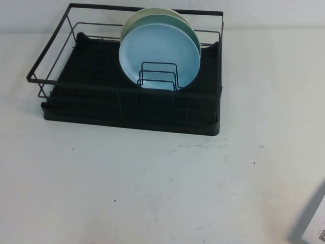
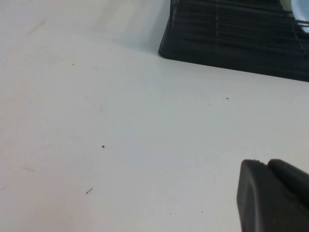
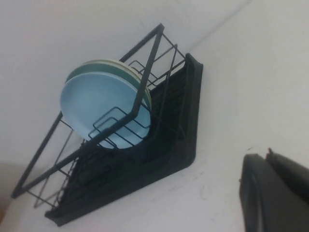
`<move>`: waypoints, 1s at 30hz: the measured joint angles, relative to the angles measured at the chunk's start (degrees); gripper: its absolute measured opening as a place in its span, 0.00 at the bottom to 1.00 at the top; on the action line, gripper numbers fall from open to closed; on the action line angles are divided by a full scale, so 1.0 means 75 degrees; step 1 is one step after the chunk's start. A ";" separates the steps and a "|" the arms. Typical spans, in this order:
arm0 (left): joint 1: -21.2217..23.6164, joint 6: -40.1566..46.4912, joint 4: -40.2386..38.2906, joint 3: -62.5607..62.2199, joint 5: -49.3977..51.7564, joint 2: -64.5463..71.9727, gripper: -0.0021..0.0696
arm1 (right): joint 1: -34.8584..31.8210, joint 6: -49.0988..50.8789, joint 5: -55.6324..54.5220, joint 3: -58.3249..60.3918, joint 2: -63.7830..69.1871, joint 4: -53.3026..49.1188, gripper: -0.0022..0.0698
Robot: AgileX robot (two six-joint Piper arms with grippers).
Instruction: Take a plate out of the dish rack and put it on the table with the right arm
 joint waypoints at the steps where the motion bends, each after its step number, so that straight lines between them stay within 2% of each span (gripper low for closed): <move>1: 0.0000 0.0000 0.0000 0.0000 0.0000 0.0000 0.02 | 0.0000 -0.0019 -0.0076 0.0000 0.0000 0.0164 0.00; 8: 0.0000 0.0000 0.0000 0.0000 0.0000 0.0000 0.02 | 0.0000 -0.0069 -0.0030 -0.0202 0.0207 0.0852 0.00; 15: 0.0000 0.0000 0.0000 0.0000 0.0000 0.0000 0.02 | 0.0000 -0.0457 0.1723 -0.2410 0.2961 -0.0589 0.00; 21: 0.0000 0.0000 0.0000 0.0000 0.0000 0.0000 0.02 | 0.0000 -0.2203 0.2823 -0.4618 0.5779 -0.0839 0.00; 30: 0.0000 0.0000 0.0000 0.0000 0.0000 0.0000 0.02 | 0.0233 -0.4987 0.2963 -0.7115 0.8895 0.0369 0.00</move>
